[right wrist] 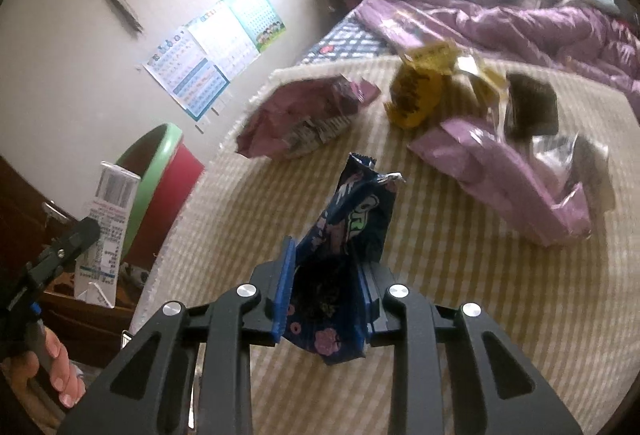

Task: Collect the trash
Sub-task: 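Carry the milk carton with the left tool while the right tool carries the Oreo bag to the bin, then release the milk carton into the bin with the left tool while the right tool releases the Oreo bag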

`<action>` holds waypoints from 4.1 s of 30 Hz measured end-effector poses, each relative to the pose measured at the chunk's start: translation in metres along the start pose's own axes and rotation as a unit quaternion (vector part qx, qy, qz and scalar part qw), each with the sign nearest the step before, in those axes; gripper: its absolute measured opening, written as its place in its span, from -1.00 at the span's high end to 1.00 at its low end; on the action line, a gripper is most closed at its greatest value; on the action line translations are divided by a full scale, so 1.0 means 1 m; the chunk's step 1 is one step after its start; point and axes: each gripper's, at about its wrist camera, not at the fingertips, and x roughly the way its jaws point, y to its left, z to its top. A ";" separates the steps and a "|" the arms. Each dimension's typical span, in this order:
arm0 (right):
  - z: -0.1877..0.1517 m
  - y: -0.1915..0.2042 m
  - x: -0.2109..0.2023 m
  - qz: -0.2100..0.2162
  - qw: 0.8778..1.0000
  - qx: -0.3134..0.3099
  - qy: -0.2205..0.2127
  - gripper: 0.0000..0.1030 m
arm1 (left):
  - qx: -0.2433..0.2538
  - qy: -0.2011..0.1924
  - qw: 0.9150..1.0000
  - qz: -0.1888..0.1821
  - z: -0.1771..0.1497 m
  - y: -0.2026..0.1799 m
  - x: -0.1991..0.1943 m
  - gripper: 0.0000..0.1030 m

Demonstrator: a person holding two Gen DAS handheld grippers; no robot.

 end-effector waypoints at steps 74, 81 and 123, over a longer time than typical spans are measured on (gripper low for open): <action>-0.004 0.072 0.000 0.003 1.000 -0.010 -0.019 0.48 | 0.073 0.139 0.987 -0.027 -0.036 0.023 0.068 -0.02; 0.007 0.087 -0.004 0.012 0.999 -0.016 -0.030 0.48 | 0.073 0.013 0.997 -0.009 0.008 0.033 0.002 -0.02; 0.074 0.239 0.099 0.049 0.989 -0.137 -0.019 0.47 | -0.005 -0.041 0.998 0.057 0.076 0.167 0.017 -0.02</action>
